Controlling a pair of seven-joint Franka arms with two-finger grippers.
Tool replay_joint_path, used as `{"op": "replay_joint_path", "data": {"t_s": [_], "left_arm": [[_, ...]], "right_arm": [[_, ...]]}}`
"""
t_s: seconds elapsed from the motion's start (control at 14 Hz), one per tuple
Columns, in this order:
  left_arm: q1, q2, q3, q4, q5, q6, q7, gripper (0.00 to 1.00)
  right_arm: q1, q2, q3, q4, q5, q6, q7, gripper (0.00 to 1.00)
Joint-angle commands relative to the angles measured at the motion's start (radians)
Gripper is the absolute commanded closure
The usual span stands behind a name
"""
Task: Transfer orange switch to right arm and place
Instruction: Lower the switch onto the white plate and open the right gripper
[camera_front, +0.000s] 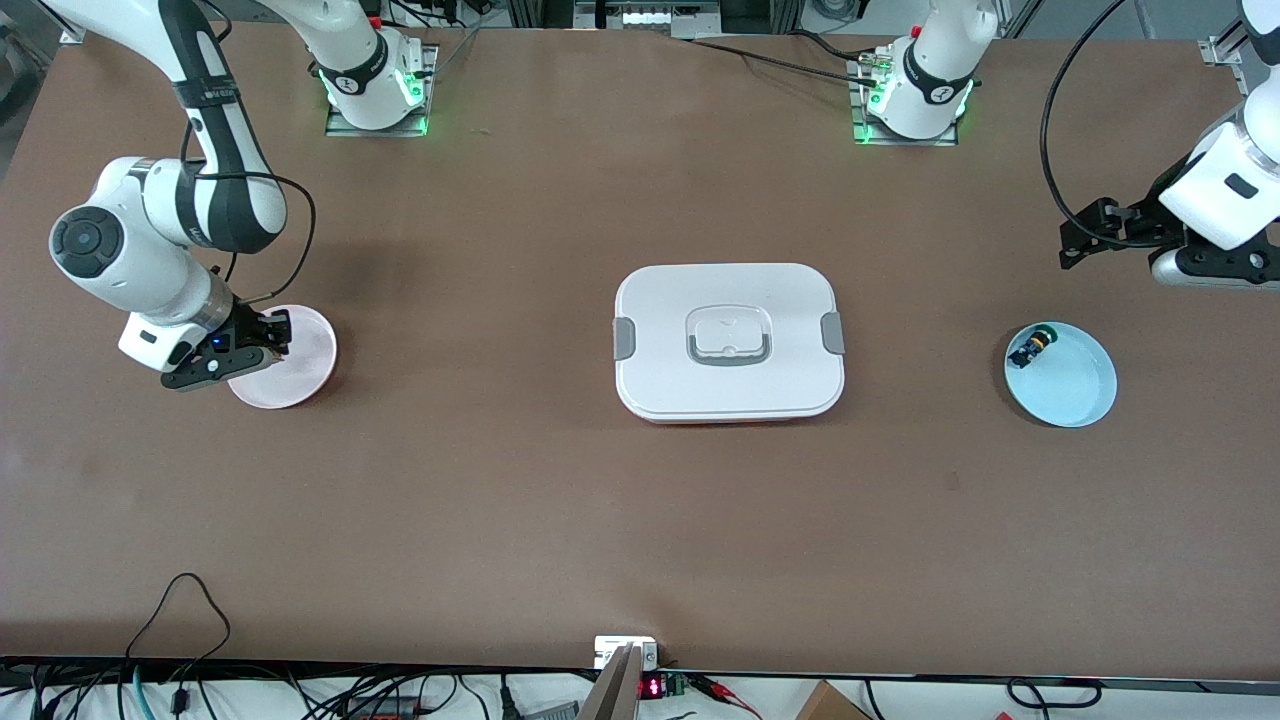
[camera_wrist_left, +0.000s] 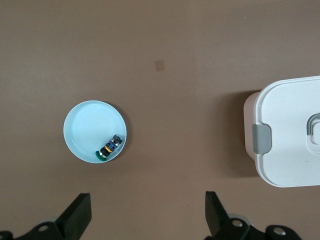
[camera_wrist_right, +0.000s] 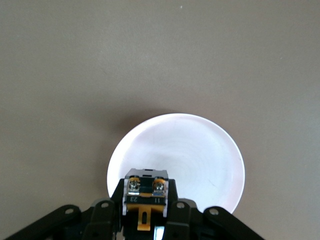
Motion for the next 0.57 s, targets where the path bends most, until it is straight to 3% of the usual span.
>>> {"op": "replay_joint_path", "data": {"t_s": [0.0, 0.5], "left_arm": [[0.004, -0.017, -0.008, -0.010, 0.020, -0.003, -0.009, 0.00], [0.002, -0.017, -0.010, 0.005, 0.020, -0.054, -0.010, 0.00]], "right_arm": [[0.025, 0.025, -0.020, -0.027, -0.010, 0.067, 0.058, 1.00], [-0.013, 0.130, -0.025, -0.042, -0.004, 0.199, 0.073, 0.99]]}}
